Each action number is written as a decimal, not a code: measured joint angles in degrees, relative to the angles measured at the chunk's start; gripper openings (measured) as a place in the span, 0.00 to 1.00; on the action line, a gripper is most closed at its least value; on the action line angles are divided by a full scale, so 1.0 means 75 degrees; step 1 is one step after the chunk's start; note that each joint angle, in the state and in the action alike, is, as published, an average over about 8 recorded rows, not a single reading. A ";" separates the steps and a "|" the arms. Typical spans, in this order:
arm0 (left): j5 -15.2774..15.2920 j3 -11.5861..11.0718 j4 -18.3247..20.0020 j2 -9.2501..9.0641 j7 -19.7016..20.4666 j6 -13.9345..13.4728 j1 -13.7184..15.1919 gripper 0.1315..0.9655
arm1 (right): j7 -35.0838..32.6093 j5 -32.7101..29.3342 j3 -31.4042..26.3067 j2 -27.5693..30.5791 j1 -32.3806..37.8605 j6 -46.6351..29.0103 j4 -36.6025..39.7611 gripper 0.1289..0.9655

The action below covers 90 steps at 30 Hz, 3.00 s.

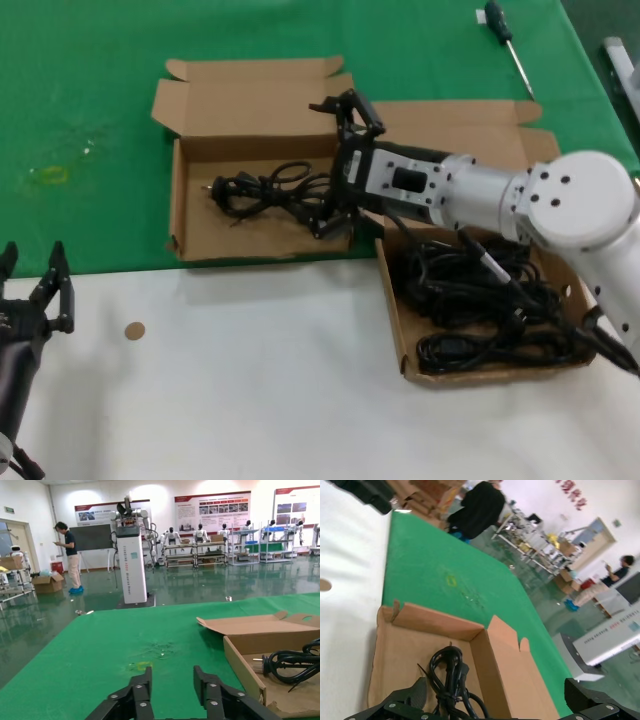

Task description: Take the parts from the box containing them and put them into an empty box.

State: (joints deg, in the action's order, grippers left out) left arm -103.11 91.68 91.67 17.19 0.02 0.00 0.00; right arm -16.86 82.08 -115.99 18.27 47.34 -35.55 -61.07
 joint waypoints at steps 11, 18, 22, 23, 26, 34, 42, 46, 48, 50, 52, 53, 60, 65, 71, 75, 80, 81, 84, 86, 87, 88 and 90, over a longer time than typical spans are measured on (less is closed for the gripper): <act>0.0000 0.0000 0.0000 0.0000 0.0000 0.0000 0.0000 0.41 | 0.0393 0.0493 0.0569 -0.0025 -0.1112 0.0830 -0.0716 1.00; -0.0001 0.0000 0.0000 0.0000 0.0000 0.0000 0.0000 0.60 | 0.0641 0.0803 0.0928 -0.0041 -0.1805 0.1353 -0.1167 1.00; -0.0002 0.0000 0.0000 0.0000 0.0000 0.0000 0.0000 0.63 | 0.0785 0.0983 0.1135 -0.0050 -0.2210 0.1657 -0.1428 1.00; -0.0002 0.0000 0.0000 0.0000 0.0000 0.0000 0.0000 0.66 | 0.0822 0.1028 0.1187 -0.0053 -0.2311 0.1733 -0.1494 1.00; -0.0001 0.0000 0.0000 0.0000 0.0000 0.0000 0.0000 0.74 | 0.0930 0.1162 0.1342 -0.0059 -0.2613 0.1962 -0.1689 1.00; -0.0001 0.0000 0.0000 0.0000 -0.0001 0.0000 0.0000 0.89 | 0.1215 0.1517 0.1753 -0.0078 -0.3416 0.2562 -0.2206 1.00; -0.0002 0.0000 0.0000 0.0000 -0.0002 0.0000 0.0000 0.95 | 0.1500 0.1874 0.2165 -0.0096 -0.4218 0.3164 -0.2725 1.00; -0.0002 0.0000 0.0000 0.0000 -0.0003 0.0000 0.0000 0.98 | 0.1644 0.2053 0.2372 -0.0105 -0.4617 0.3467 -0.2986 1.00; -0.0002 0.0000 0.0000 0.0000 -0.0004 0.0000 0.0000 0.99 | 0.1715 0.2142 0.2475 -0.0110 -0.4817 0.3617 -0.3115 1.00; -0.0002 0.0000 0.0000 0.0000 -0.0004 0.0000 0.0000 1.00 | 0.1788 0.2232 0.2579 -0.0114 -0.5020 0.3770 -0.3246 1.00; -0.0002 0.0000 0.0000 0.0000 -0.0004 0.0000 0.0000 1.00 | 0.1859 0.2321 0.2682 -0.0119 -0.5220 0.3920 -0.3375 1.00; -0.0002 0.0000 0.0000 0.0000 -0.0004 0.0000 0.0000 1.00 | 0.1895 0.2366 0.2734 -0.0121 -0.5321 0.3996 -0.3441 1.00; -0.0002 0.0000 0.0000 0.0000 -0.0003 0.0000 0.0000 1.00 | 0.2111 0.2635 0.3045 -0.0135 -0.5927 0.4450 -0.3831 1.00; -0.0002 0.0000 0.0000 0.0000 -0.0003 0.0000 0.0000 1.00 | 0.2157 0.2691 0.3109 -0.0138 -0.6053 0.4545 -0.3913 1.00; -0.0002 0.0000 0.0000 0.0000 -0.0003 0.0000 0.0000 1.00 | 0.2159 0.2694 0.3112 -0.0138 -0.6059 0.4550 -0.3917 1.00; -0.0002 0.0000 0.0000 0.0000 -0.0002 0.0000 0.0000 1.00 | 0.2159 0.2694 0.3112 -0.0138 -0.6059 0.4550 -0.3917 1.00; -0.0002 0.0000 0.0000 0.0000 -0.0001 0.0000 0.0000 1.00 | 0.2159 0.2694 0.3112 -0.0138 -0.6059 0.4550 -0.3917 1.00; -0.0002 0.0000 0.0000 0.0000 -0.0001 0.0000 0.0000 1.00 | 0.2159 0.2694 0.3112 -0.0138 -0.6059 0.4550 -0.3917 1.00; -0.0002 0.0000 0.0000 0.0000 -0.0001 0.0000 0.0000 1.00 | 0.2159 0.2694 0.3112 -0.0138 -0.6059 0.4550 -0.3917 1.00; -0.0002 0.0000 0.0000 0.0000 -0.0001 0.0000 0.0000 1.00 | 0.2159 0.2694 0.3112 -0.0138 -0.6059 0.4550 -0.3917 1.00; -0.0002 0.0000 0.0000 0.0000 -0.0001 0.0000 0.0000 1.00 | 0.2159 0.2694 0.3112 -0.0138 -0.6059 0.4550 -0.3917 1.00; -0.0002 0.0000 0.0000 0.0000 -0.0001 0.0000 0.0000 1.00 | 0.2159 0.2694 0.3112 -0.0138 -0.6059 0.4550 -0.3917 1.00; -0.0002 0.0000 0.0000 0.0000 -0.0001 0.0000 0.0000 1.00 | 0.2159 0.2694 0.3112 -0.0138 -0.6059 0.4550 -0.3917 1.00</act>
State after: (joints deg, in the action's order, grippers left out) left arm -103.13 91.67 91.67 17.19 0.01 0.00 0.00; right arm -0.67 102.29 -92.65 17.23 1.90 -1.42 -90.45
